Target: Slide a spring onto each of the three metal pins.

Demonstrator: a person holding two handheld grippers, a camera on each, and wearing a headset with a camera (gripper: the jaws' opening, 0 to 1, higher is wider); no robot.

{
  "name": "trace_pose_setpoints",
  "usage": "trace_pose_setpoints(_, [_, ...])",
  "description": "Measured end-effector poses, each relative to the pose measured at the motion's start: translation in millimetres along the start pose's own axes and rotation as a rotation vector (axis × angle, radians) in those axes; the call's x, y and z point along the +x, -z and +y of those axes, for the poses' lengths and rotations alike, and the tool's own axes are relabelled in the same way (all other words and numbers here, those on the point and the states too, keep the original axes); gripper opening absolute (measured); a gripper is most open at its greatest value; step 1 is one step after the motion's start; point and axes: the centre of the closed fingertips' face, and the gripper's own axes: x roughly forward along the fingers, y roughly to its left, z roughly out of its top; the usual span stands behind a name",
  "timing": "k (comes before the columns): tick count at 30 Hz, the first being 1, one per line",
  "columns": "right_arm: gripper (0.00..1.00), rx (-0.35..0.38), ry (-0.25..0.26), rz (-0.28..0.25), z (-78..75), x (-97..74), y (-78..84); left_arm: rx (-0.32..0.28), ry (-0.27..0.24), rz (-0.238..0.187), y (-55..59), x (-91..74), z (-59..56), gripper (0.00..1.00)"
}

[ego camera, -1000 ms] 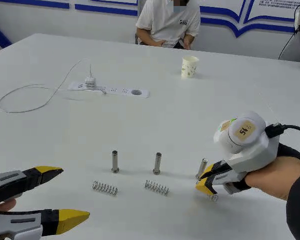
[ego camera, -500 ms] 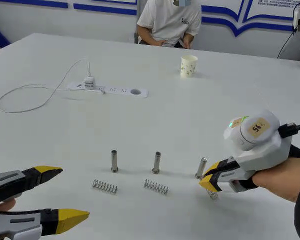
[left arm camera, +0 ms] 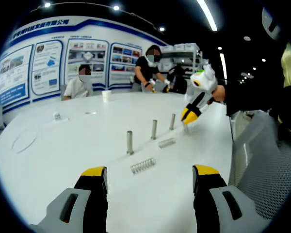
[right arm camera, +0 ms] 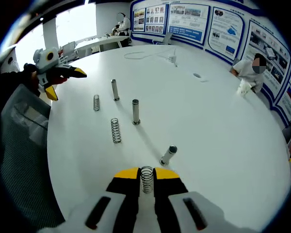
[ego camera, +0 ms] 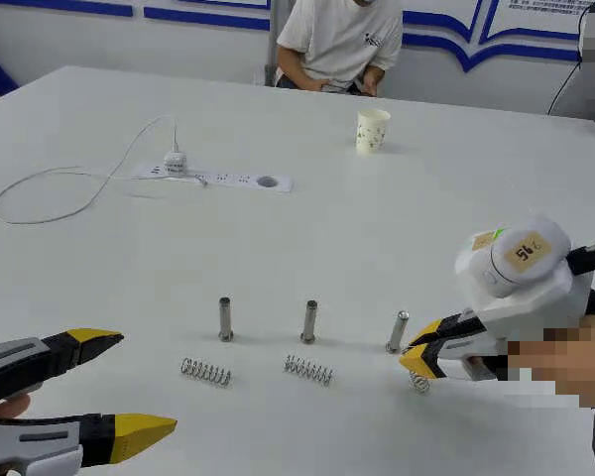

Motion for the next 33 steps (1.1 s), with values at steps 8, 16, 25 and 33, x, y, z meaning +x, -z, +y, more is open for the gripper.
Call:
trace_pose_setpoints(8, [0.12,0.034,-0.006,-0.064,2.2,-8.0,-8.8,0.0,-0.003,-0.001,-0.6,-0.3,0.2,0.73])
trace_pose_setpoints(16, [0.12,0.054,-0.008,-0.134,5.1,-16.6,-19.6,0.001,-0.004,-0.002,-1.2,-0.2,-0.3,0.73])
trace_pose_setpoints(25, [0.12,0.063,-0.005,-0.229,4.9,-26.9,-33.2,0.001,-0.006,-0.004,-1.8,-0.5,-0.5,0.73])
trace_pose_setpoints(33, [0.12,0.065,0.01,-0.309,1.3,-36.1,-46.8,-0.002,-0.006,-0.005,-1.7,-0.5,0.1,0.73])
